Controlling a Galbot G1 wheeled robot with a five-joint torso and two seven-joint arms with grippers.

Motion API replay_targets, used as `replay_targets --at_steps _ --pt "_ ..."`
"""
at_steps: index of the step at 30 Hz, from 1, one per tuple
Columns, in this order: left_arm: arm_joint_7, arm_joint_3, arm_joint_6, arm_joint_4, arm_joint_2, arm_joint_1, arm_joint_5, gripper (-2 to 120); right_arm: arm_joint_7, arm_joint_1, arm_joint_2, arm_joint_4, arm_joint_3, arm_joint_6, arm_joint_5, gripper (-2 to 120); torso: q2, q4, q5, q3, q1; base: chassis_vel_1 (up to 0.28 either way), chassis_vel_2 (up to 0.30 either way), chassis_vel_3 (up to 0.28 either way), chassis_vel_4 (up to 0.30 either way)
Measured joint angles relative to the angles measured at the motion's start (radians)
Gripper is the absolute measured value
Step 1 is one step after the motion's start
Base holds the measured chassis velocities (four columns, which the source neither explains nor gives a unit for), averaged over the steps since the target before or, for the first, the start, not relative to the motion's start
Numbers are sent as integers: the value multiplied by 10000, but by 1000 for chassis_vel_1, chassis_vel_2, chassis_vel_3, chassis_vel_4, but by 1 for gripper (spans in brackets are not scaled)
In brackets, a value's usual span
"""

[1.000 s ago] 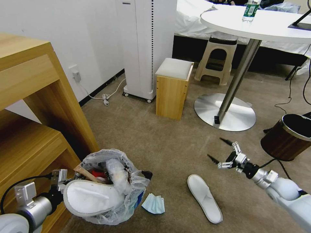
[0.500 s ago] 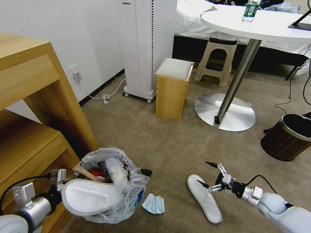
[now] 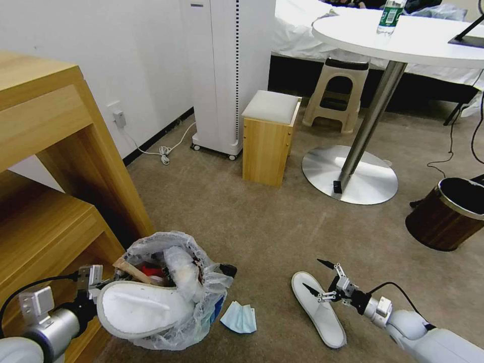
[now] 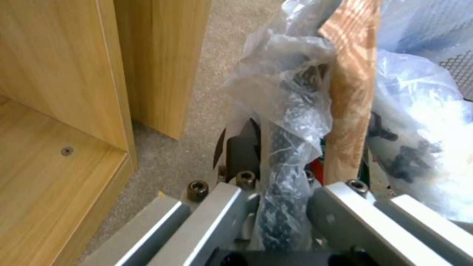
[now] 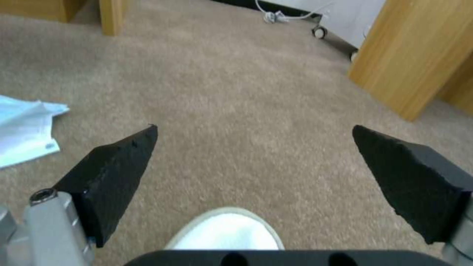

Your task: Pick up the trash bin and place the garbage on the floor into it.

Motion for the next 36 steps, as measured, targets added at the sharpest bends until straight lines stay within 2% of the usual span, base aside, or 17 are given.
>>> replay_targets --at_steps 20,36 --pt "0 -10 1 13 57 -39 -12 0 246 -147 341 -1223 82 3 -218 100 0 0 1 0 0 0 0 0 0" --pt "-3 -6 -9 -8 111 -39 -98 0 548 -417 1181 -2257 291 3 -430 100 0 0 3 0 0 0 0 0 0"
